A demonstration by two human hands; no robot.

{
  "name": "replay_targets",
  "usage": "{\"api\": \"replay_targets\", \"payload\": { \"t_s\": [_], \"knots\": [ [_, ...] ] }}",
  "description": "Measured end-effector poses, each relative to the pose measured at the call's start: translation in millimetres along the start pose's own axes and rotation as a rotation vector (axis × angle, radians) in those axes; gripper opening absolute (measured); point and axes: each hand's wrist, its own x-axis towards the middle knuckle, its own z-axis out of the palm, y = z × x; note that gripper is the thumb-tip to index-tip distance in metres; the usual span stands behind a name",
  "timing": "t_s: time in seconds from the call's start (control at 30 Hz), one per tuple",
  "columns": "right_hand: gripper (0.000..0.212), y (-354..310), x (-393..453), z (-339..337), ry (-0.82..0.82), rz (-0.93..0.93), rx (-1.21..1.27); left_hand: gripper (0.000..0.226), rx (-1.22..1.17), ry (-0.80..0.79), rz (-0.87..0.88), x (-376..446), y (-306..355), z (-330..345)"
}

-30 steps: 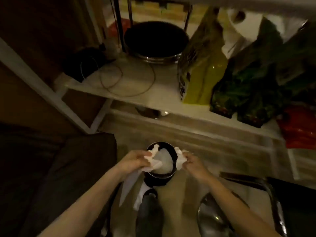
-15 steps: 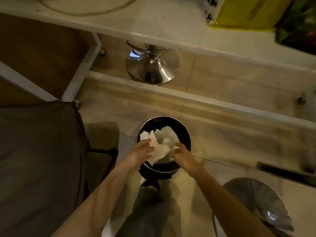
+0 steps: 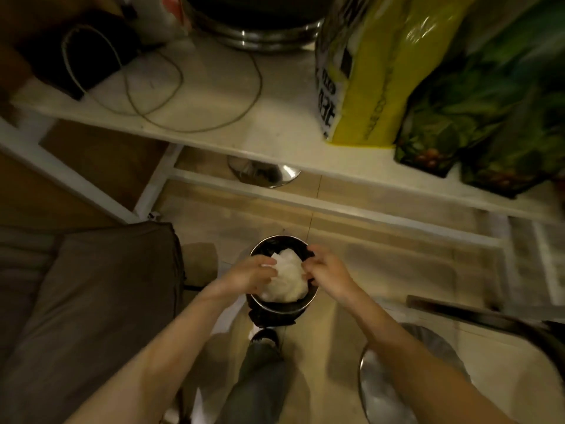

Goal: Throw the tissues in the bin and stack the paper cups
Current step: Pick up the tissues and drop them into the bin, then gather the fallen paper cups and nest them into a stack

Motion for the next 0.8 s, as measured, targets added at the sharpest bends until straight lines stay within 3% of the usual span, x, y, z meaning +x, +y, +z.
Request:
{"api": "replay_targets", "payload": {
  "t_s": [0.3,0.5,0.8],
  "knots": [
    [0.036,-142.6,-171.2,-62.9,0.032,-0.333,-0.194,0.04,0.353,-0.059,0.198,-182.4,135.6,-3.2],
    [0.035,-234.3,-283.5,-106.3,0.127,-0.551,-0.268,0.041,0.569,0.006,0.387,-312.5,232.4,-5.6],
    [0.04,-340.3,-393.9,-148.6,0.199,-0.818,-0.33,0.034,0.561,0.206,0.696,-434.7,320.3,-19.8]
  ]
}}
